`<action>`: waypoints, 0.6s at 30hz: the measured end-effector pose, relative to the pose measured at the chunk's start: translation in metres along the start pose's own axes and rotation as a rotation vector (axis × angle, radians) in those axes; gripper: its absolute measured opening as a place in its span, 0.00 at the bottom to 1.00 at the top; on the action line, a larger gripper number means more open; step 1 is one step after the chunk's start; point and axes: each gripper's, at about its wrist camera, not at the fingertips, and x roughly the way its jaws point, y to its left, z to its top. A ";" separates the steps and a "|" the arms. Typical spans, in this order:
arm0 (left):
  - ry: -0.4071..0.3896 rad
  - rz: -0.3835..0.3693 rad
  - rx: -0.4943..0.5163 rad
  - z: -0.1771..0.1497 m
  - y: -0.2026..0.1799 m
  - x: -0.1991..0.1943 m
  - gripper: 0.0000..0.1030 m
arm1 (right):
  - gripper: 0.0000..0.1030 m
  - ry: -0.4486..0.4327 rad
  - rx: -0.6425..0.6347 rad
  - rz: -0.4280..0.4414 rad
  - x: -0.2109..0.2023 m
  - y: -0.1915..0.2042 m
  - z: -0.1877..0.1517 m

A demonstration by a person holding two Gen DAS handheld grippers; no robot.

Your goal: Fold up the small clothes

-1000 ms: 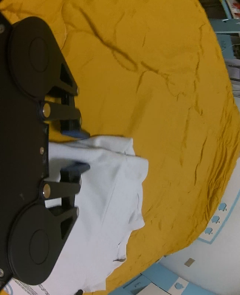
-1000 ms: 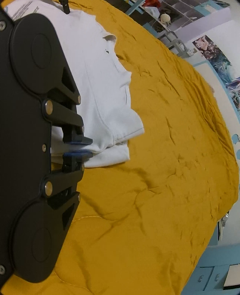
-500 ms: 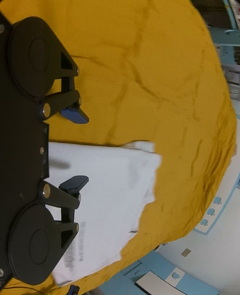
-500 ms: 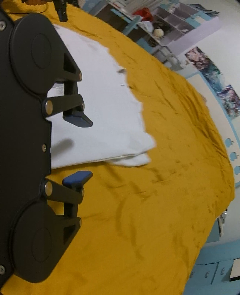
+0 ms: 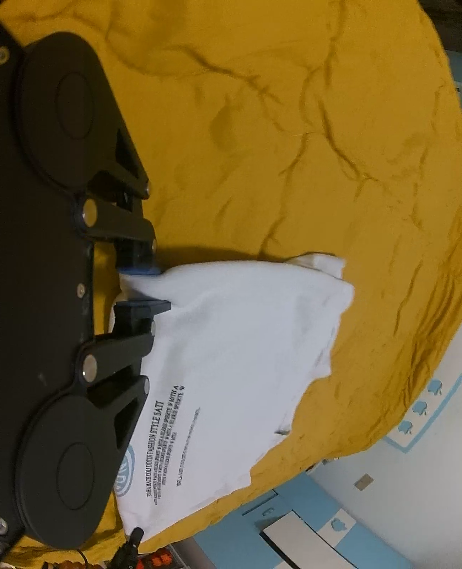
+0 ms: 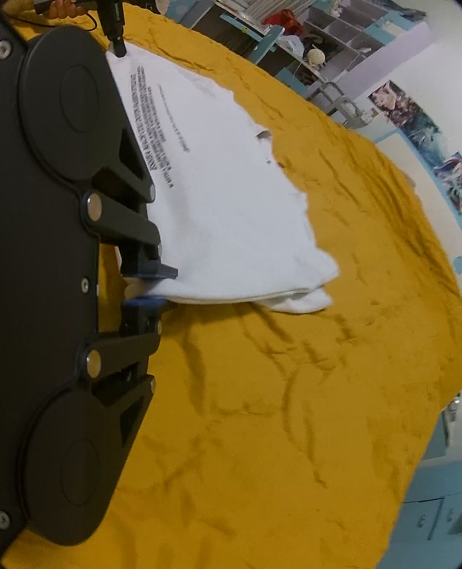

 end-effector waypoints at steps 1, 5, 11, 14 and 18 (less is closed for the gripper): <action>0.014 0.004 0.008 -0.001 0.000 0.000 0.11 | 0.07 0.000 -0.002 -0.005 -0.001 -0.001 0.001; 0.057 0.023 0.013 -0.010 0.009 0.020 0.13 | 0.07 0.044 0.034 -0.025 0.016 -0.017 -0.011; 0.051 0.014 0.005 -0.006 0.012 0.015 0.27 | 0.19 0.002 0.096 -0.010 0.013 -0.025 -0.022; 0.020 0.045 0.050 0.002 0.004 -0.002 0.55 | 0.27 -0.042 0.049 -0.076 -0.004 -0.006 -0.018; -0.018 0.059 0.075 0.017 -0.001 -0.013 0.65 | 0.28 -0.102 -0.087 -0.106 -0.023 0.042 -0.015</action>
